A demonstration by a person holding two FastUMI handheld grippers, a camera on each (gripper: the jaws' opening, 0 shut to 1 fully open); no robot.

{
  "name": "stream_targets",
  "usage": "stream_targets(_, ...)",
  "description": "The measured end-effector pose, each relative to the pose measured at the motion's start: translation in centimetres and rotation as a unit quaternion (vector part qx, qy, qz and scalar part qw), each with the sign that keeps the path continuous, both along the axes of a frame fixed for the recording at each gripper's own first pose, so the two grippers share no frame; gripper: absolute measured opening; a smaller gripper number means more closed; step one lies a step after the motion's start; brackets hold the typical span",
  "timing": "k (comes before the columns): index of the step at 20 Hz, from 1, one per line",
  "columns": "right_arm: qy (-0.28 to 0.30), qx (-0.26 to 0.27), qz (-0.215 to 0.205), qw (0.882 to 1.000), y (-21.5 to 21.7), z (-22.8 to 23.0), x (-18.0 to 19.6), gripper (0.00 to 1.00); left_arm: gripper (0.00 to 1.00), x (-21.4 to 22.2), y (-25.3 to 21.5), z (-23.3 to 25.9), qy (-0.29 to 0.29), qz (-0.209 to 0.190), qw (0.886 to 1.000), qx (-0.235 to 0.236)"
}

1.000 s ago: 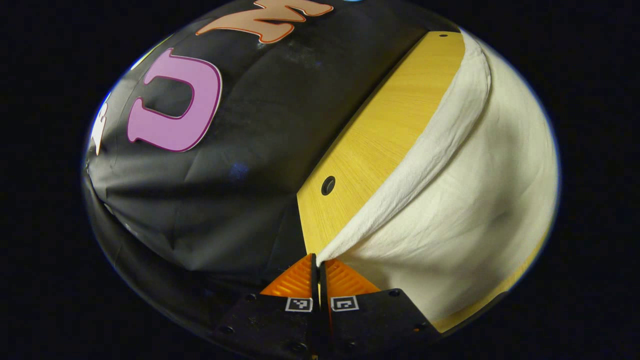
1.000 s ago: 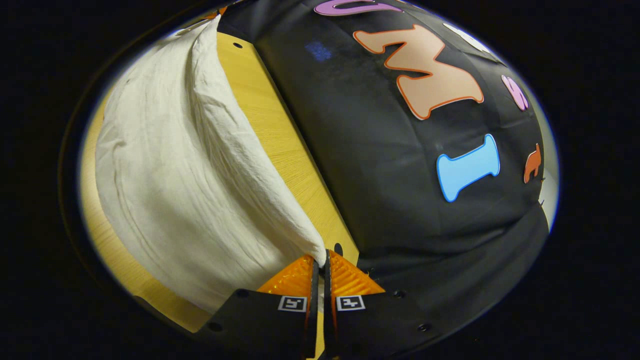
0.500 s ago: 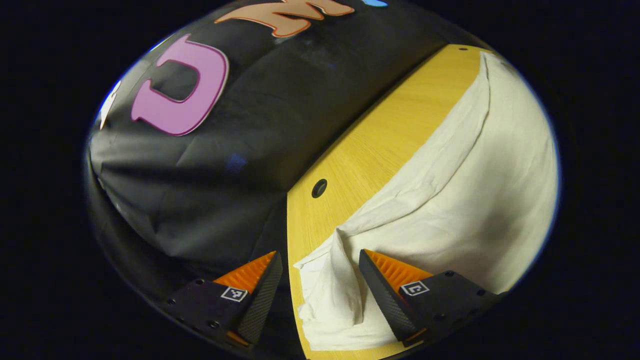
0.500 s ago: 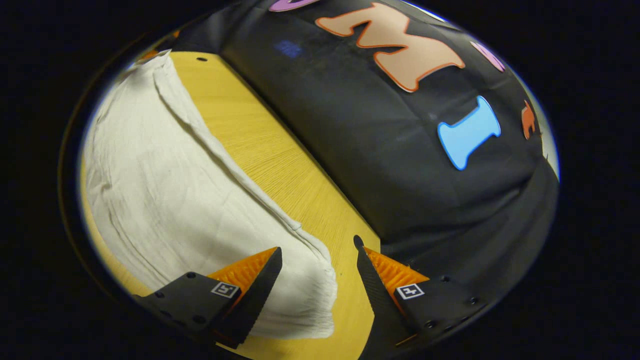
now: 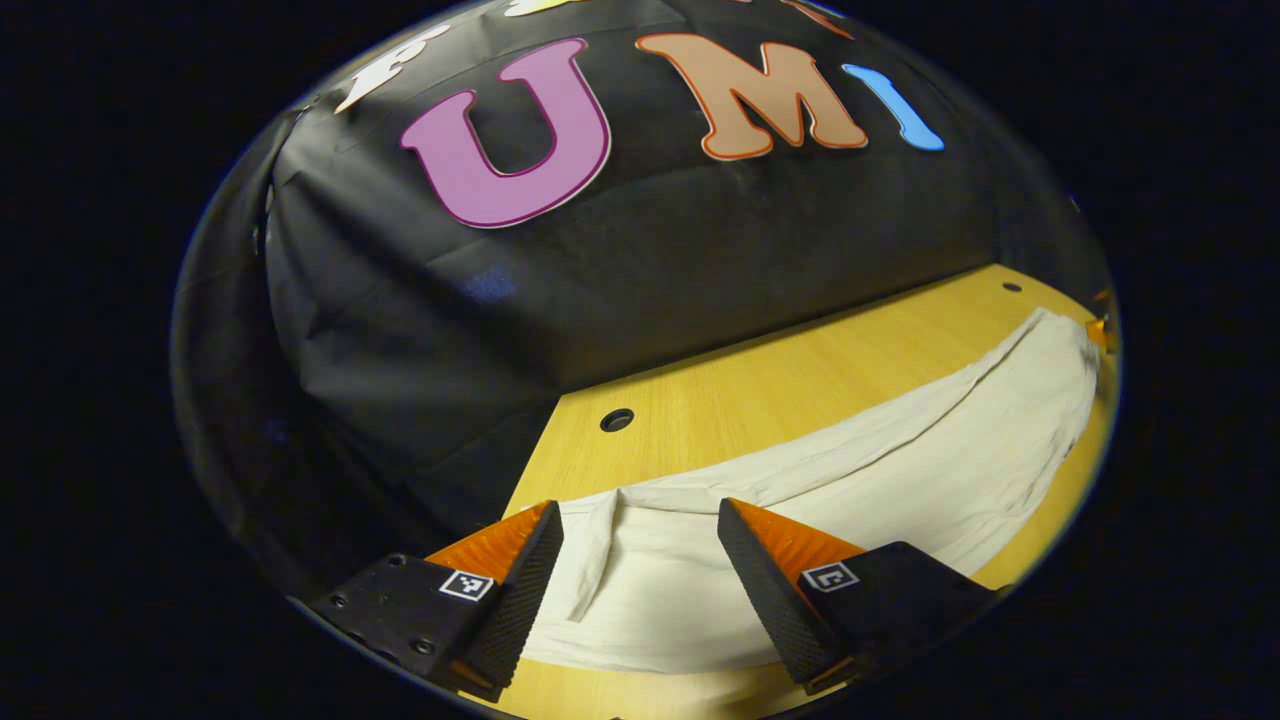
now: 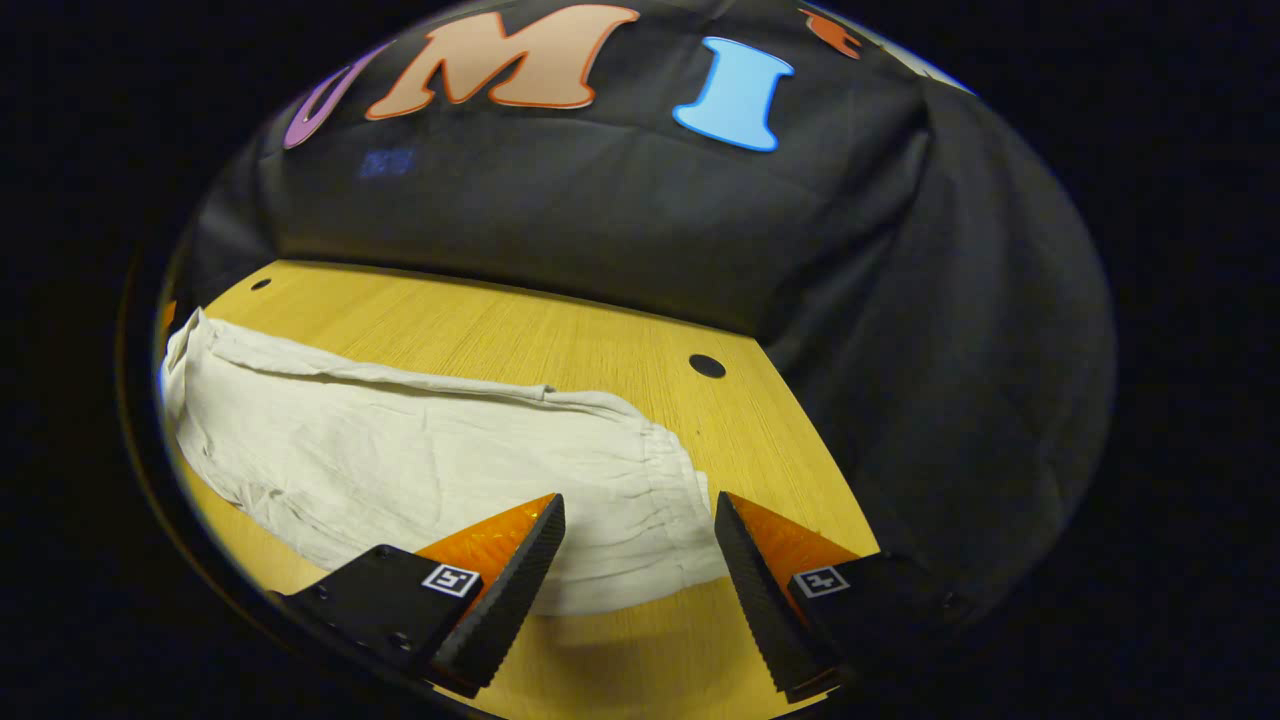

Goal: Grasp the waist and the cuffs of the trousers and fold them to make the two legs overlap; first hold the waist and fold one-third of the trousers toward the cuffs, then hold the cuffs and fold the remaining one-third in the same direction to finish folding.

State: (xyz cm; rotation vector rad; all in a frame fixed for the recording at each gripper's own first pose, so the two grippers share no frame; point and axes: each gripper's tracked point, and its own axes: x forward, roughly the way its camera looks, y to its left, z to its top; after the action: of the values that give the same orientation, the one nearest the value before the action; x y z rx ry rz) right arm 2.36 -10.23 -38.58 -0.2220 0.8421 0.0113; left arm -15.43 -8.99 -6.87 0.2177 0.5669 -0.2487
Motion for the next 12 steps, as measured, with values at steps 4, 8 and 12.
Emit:
stream_targets(4,0.020,0.059,-0.068,0.996,-0.8,-1.4,-1.5,1.00,0.96,-0.5,-0.9,2.0,-0.014,0.006,1.000,-0.014)
stream_targets(8,0.033,0.105,-0.148,0.983,-1.9,-2.6,-2.5,0.98,0.95,-1.8,-1.8,3.6,-0.022,0.008,0.999,-0.027)
stream_targets(12,0.047,0.134,-0.221,0.965,-3.5,-4.6,-2.6,0.99,0.95,-3.0,-1.8,3.7,-0.016,0.013,1.000,-0.024)
